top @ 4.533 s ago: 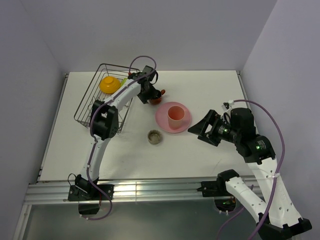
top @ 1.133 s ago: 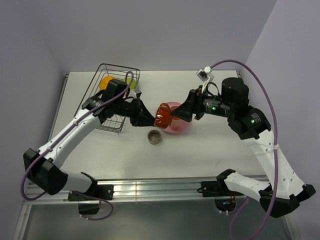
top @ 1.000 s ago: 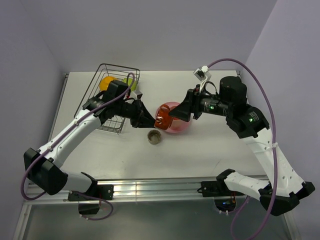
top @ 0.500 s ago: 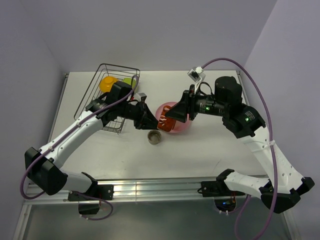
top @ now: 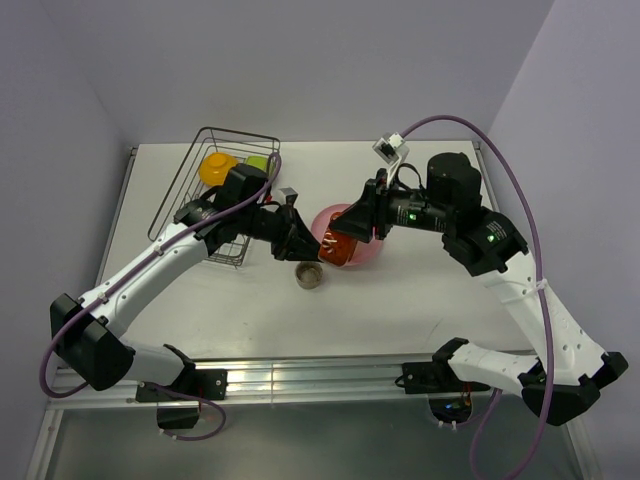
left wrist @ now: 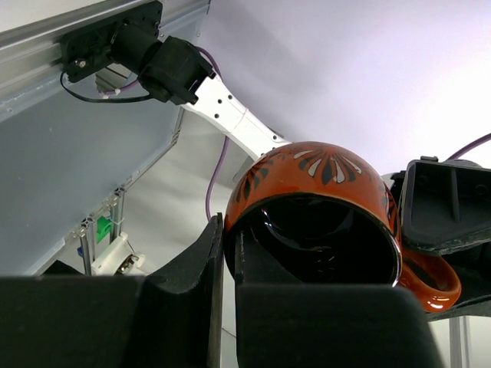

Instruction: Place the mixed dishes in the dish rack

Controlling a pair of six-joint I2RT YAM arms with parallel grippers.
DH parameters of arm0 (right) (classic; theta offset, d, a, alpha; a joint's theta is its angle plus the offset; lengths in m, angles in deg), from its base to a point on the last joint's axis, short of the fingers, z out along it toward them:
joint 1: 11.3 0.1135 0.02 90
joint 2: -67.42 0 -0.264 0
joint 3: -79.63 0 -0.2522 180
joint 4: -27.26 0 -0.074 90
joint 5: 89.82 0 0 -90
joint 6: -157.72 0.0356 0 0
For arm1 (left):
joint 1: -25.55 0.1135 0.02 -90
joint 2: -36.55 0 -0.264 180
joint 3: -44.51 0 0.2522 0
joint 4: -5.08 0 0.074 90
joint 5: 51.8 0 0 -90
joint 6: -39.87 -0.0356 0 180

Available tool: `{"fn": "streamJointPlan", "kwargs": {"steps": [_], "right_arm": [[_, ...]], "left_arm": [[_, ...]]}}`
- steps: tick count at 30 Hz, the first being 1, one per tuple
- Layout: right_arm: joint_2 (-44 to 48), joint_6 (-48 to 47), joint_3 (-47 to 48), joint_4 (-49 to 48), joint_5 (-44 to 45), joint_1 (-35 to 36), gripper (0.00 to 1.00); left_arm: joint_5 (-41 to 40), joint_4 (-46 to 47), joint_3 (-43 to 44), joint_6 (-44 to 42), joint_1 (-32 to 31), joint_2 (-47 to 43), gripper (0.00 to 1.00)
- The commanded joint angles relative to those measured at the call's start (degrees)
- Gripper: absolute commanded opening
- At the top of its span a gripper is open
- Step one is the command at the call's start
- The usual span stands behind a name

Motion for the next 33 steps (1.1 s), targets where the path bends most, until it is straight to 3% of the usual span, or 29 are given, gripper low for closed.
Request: {"fn": "streamJointPlan", "kwargs": {"steps": [1, 3, 6, 13, 17, 19, 24, 32, 33], "right_arm": [[-0.03, -2.04, -0.82, -0.28, 0.29, 0.58, 0.46], [0.49, -2.48, -1.08, -0.10, 0.55, 0.58, 0.47], [0.94, -2.74, -0.99, 0.42, 1.95, 0.59, 0.60], [0.50, -4.24, 0.50, 3.68, 2.05, 0.58, 0.61], [0.94, -4.33, -0.38, 3.33, 1.61, 0.67, 0.54], [0.94, -4.15, -0.99, 2.89, 1.08, 0.58, 0.45], [0.50, -2.75, -1.17, 1.57, -0.85, 0.58, 0.00], [-0.11, -0.11, -0.38, 1.74, 0.10, 0.76, 0.00], [-0.29, 0.07, 0.14, 2.61, 0.90, 0.76, 0.00]], "left_arm": [[3.46, 5.83, 0.47, 1.58, -0.25, -2.39, 0.00], [3.46, 6.00, 0.64, 1.50, -0.25, -2.21, 0.00], [3.46, 5.57, 0.47, 0.97, -0.25, -1.95, 0.00], [3.55, 4.07, 0.12, -0.08, -0.25, -2.03, 0.00], [3.73, 4.15, -0.32, 0.09, -0.25, -2.21, 0.00], [3.73, 4.33, -0.23, 0.27, -0.34, -2.38, 0.00], [3.99, 5.39, -0.32, 1.32, -0.34, -2.74, 0.00], [3.90, 10.66, -0.14, 4.57, -0.34, -1.86, 0.00], [3.82, 11.53, -0.41, 4.92, -0.34, -1.77, 0.04]]}}
